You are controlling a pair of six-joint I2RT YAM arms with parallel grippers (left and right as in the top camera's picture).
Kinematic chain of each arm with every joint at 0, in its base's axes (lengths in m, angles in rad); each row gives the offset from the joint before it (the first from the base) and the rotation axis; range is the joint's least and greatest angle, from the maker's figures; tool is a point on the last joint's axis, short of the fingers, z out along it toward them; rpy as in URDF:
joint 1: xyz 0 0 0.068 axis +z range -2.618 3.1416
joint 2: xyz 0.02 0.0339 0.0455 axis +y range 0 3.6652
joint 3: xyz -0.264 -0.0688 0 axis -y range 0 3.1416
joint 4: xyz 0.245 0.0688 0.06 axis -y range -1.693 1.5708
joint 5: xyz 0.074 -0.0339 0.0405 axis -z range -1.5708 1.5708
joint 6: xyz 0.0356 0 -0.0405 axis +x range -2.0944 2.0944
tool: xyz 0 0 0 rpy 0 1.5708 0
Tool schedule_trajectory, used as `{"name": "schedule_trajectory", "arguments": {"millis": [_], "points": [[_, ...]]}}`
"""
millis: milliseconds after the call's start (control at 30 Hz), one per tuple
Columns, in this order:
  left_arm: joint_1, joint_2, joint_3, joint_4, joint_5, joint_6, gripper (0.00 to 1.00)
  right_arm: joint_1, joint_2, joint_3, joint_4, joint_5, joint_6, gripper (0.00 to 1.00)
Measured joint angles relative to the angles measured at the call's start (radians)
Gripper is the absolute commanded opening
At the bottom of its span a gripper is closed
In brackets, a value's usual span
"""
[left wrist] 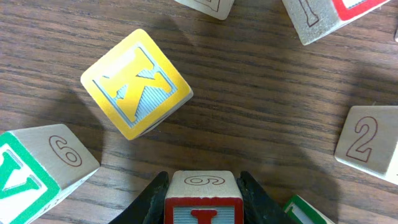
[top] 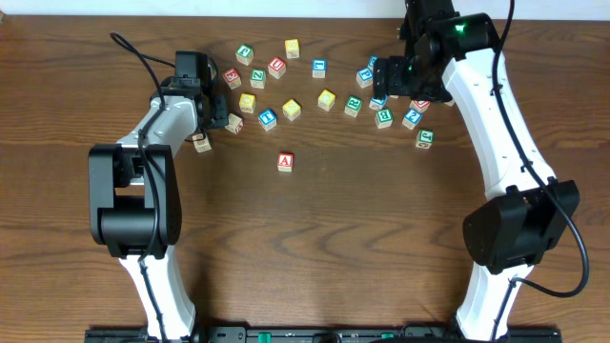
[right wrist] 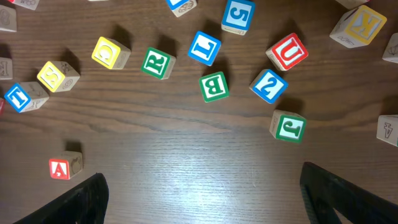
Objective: Spell out AI2
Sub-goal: 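Move left gripper back and grasp the red I block, then place the red I block right of the A block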
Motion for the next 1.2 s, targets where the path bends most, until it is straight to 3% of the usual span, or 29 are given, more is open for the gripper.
{"name": "schedule_trajectory", "arguments": {"millis": [133, 333, 533, 700, 933, 1200], "points": [[0.0, -0.032, 0.0, -0.019, 0.0, 0.0, 0.29, 0.0, 0.0, 0.0, 0.0, 0.011, 0.0, 0.94], [-0.023, -0.228, 0.0, -0.105, -0.002, 0.0, 0.29, 0.0, 0.0, 0.0, 0.001, 0.02, 0.0, 0.94], [-0.153, -0.353, 0.011, -0.256, -0.003, -0.048, 0.29, 0.0, 0.0, 0.0, 0.009, 0.024, 0.0, 0.94], [-0.284, -0.341, 0.012, -0.359, 0.0, -0.117, 0.29, -0.001, 0.0, 0.0, 0.011, 0.044, 0.0, 0.95], [-0.456, -0.319, 0.012, -0.353, 0.001, -0.181, 0.29, -0.026, 0.0, 0.0, 0.011, 0.057, 0.0, 0.95], [-0.523, -0.237, 0.012, -0.33, 0.001, -0.238, 0.29, -0.092, 0.0, 0.0, 0.008, 0.062, 0.0, 0.95]]}}
